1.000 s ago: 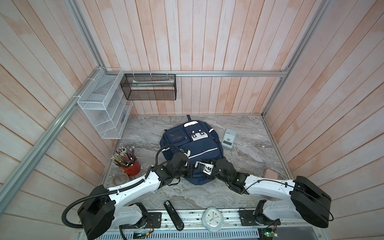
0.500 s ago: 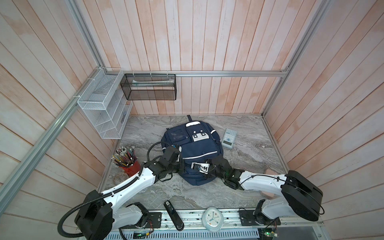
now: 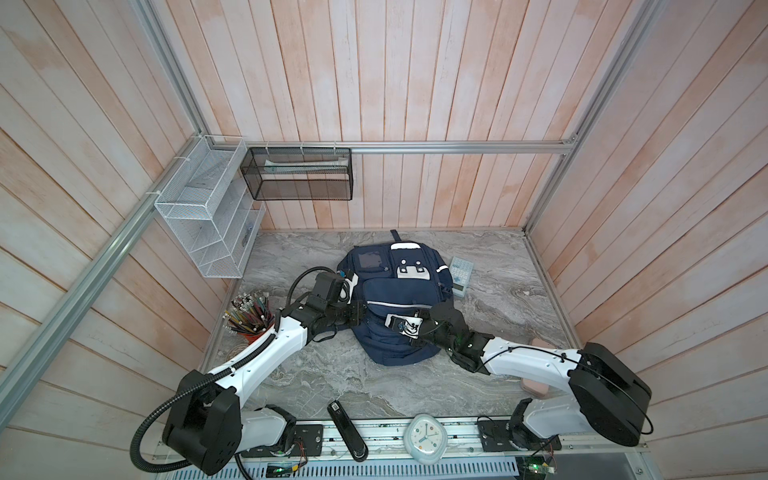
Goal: Pack the student bag
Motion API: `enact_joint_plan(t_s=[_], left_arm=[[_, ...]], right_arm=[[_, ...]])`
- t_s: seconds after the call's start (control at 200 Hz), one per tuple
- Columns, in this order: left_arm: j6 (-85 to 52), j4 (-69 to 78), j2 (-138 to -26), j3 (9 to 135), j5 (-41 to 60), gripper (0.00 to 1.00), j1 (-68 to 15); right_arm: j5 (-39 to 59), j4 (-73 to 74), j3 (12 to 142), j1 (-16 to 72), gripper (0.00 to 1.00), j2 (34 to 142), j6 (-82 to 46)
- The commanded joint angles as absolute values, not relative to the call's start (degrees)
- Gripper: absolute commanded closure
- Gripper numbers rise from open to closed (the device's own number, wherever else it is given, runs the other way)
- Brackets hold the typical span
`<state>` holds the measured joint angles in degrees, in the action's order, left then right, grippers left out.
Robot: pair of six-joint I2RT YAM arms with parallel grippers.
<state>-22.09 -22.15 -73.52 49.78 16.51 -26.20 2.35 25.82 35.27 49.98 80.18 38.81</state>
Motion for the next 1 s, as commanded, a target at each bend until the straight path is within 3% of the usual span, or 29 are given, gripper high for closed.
enact_joint_plan(t_s=[0.0,0.03,0.07,0.235,0.345,0.46,0.715,0.995], left_arm=[[-25.39,-17.72,-68.38,47.01,9.15,1.0,-25.04],[-26.79,-17.28,-67.37,45.67,10.03,1.0,-25.99],[-28.46,-16.25,-66.36,43.52,11.56,1.0,-27.45],[-35.82,-10.9,-65.06,37.95,16.6,1.0,-32.52],[-38.21,-10.46,-64.95,37.44,15.26,1.0,-36.93],[-39.78,-9.94,-64.51,37.18,14.75,1.0,-40.06],[-39.33,-11.31,-63.03,35.93,11.96,1.0,-39.75],[-27.26,-16.52,-64.68,43.55,9.04,1.0,-21.64]], right_arm=[[-5.61,22.54,34.21,49.67,0.74,81.3,36.93],[-4.52,21.72,34.77,49.88,0.63,81.01,35.9],[-4.0,22.33,35.4,50.7,0.56,80.95,33.58],[-11.69,32.73,36.2,60.02,0.56,84.87,31.46],[-17.91,35.7,39.42,64.0,0.66,90.8,31.68],[-22.21,34.28,42.37,65.91,1.0,96.42,33.29],[-16.85,35.46,35.37,65.63,1.0,90.95,35.1],[1.33,26.13,30.52,62.39,1.0,82.49,37.64]])
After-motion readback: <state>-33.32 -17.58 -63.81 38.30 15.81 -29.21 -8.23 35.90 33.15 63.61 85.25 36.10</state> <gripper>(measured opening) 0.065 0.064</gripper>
